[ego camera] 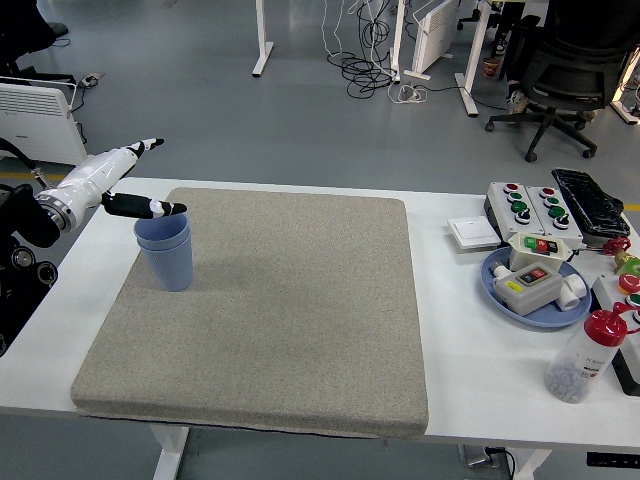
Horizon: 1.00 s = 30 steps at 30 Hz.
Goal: Push cup pick cup insert cup
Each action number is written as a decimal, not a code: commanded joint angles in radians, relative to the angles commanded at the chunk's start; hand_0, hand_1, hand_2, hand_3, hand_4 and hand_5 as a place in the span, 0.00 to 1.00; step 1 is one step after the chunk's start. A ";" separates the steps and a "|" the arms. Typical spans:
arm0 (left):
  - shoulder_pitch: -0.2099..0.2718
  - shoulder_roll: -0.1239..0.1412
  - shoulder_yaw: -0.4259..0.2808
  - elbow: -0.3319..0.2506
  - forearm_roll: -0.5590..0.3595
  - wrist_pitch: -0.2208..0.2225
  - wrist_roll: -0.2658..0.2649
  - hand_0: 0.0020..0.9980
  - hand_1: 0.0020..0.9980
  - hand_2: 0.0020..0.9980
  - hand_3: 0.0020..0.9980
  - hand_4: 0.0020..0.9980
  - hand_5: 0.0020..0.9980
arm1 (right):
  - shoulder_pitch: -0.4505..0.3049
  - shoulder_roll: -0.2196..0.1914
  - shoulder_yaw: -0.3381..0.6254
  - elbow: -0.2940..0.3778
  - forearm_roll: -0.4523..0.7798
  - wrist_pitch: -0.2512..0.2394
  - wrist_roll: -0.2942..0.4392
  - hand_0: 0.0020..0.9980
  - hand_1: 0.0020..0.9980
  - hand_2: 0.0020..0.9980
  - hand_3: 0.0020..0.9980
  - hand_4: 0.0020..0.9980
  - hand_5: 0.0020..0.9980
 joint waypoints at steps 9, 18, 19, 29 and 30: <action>0.238 -0.076 -0.234 -0.219 -0.379 0.264 -0.016 0.76 0.77 0.78 0.69 0.61 0.90 | 0.000 0.001 -0.004 -0.002 0.006 0.000 0.004 0.69 0.61 0.64 0.57 0.09 0.49; 0.483 -0.142 -0.354 -0.385 -0.756 0.151 0.015 0.78 0.80 0.80 0.73 0.60 1.00 | -0.001 0.000 -0.004 -0.003 0.005 0.001 0.006 0.69 0.61 0.64 0.57 0.09 0.49; 0.508 -0.157 -0.366 -0.400 -0.795 0.133 0.016 0.78 0.80 0.80 0.73 0.60 1.00 | -0.001 0.000 -0.003 -0.003 0.002 0.001 0.006 0.69 0.61 0.64 0.57 0.09 0.49; 0.631 -0.244 -0.391 -0.383 -1.084 0.093 -0.002 0.80 0.82 0.82 0.78 0.59 1.00 | -0.004 -0.001 0.011 -0.003 -0.022 0.002 -0.001 0.69 0.61 0.64 0.57 0.09 0.49; 0.633 -0.244 -0.391 -0.380 -1.085 0.092 -0.003 0.80 0.82 0.82 0.78 0.59 1.00 | -0.004 -0.001 0.012 -0.003 -0.025 0.002 -0.001 0.69 0.61 0.64 0.57 0.09 0.49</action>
